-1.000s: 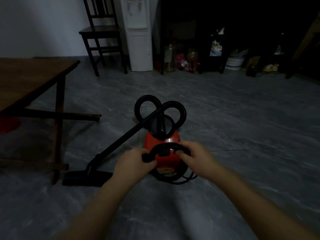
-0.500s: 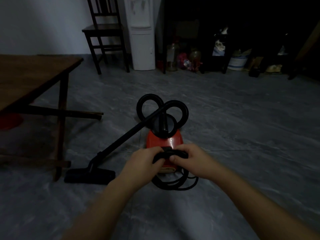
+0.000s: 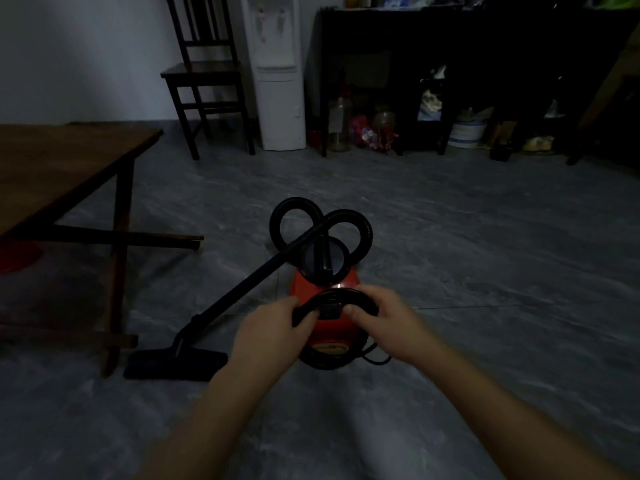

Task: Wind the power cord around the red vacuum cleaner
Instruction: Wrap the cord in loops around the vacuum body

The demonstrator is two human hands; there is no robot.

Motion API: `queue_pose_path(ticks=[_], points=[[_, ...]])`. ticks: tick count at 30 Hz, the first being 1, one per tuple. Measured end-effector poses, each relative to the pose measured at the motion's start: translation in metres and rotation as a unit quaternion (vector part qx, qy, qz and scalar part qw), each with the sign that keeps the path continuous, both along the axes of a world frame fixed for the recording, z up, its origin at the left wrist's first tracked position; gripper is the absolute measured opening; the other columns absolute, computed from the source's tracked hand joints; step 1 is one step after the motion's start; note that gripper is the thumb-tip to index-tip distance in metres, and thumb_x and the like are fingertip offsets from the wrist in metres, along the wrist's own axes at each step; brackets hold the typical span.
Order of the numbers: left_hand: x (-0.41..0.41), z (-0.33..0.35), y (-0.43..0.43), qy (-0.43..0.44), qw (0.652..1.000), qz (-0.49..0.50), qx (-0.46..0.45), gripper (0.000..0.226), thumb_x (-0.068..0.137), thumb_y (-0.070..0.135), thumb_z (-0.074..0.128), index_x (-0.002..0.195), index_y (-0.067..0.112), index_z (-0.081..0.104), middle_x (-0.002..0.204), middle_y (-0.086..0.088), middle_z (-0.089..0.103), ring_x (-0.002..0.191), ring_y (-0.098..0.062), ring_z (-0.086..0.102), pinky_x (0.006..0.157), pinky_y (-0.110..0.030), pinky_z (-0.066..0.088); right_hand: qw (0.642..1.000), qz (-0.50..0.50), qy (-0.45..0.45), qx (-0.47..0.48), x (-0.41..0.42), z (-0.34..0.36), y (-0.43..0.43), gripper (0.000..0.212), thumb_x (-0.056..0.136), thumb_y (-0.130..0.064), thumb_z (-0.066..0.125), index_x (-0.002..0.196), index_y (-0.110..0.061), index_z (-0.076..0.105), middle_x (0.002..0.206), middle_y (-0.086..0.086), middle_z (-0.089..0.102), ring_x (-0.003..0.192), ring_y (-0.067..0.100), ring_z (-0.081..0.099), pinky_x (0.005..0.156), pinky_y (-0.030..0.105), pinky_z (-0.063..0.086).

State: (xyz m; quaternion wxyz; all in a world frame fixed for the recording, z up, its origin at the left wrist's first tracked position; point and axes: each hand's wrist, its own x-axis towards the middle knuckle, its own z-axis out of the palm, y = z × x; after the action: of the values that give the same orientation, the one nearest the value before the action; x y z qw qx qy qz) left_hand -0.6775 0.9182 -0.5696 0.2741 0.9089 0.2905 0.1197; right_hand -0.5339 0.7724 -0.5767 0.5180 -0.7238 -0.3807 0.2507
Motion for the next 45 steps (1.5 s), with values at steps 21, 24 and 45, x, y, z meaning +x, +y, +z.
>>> queue_pose_path(ticks=[21,24,45], points=[[0.009,-0.006,0.011,-0.113,0.988,0.030,-0.106,0.004,0.090,0.024,0.067,0.088,0.024,0.070,0.074,0.006,0.072,0.069,-0.002,0.067,0.061,-0.018,0.054,0.999,0.020,0.009,-0.030,0.015,-0.004,-0.004,0.030,0.091,-0.024,0.068,0.121,-0.024,0.066,0.113,-0.004,0.073,0.108,0.010,0.069,0.099,0.042,0.054],[0.011,-0.009,0.008,-0.044,0.986,0.006,-0.162,0.006,0.088,0.022,0.068,0.083,0.020,0.070,0.069,0.000,0.073,0.065,-0.010,0.070,0.060,-0.030,0.059,0.999,-0.001,-0.023,-0.043,0.013,-0.007,0.000,0.028,0.096,-0.021,0.062,0.123,-0.024,0.062,0.114,-0.007,0.071,0.109,0.007,0.066,0.100,0.038,0.053],[0.011,-0.004,-0.004,-0.061,0.962,0.011,-0.268,0.006,0.095,0.018,0.060,0.096,0.018,0.065,0.078,-0.007,0.075,0.071,-0.023,0.073,0.061,-0.042,0.063,0.998,0.020,-0.022,-0.057,0.011,-0.009,-0.003,0.025,0.102,-0.014,0.051,0.123,-0.025,0.058,0.108,-0.016,0.062,0.102,0.001,0.060,0.089,0.016,0.047]])
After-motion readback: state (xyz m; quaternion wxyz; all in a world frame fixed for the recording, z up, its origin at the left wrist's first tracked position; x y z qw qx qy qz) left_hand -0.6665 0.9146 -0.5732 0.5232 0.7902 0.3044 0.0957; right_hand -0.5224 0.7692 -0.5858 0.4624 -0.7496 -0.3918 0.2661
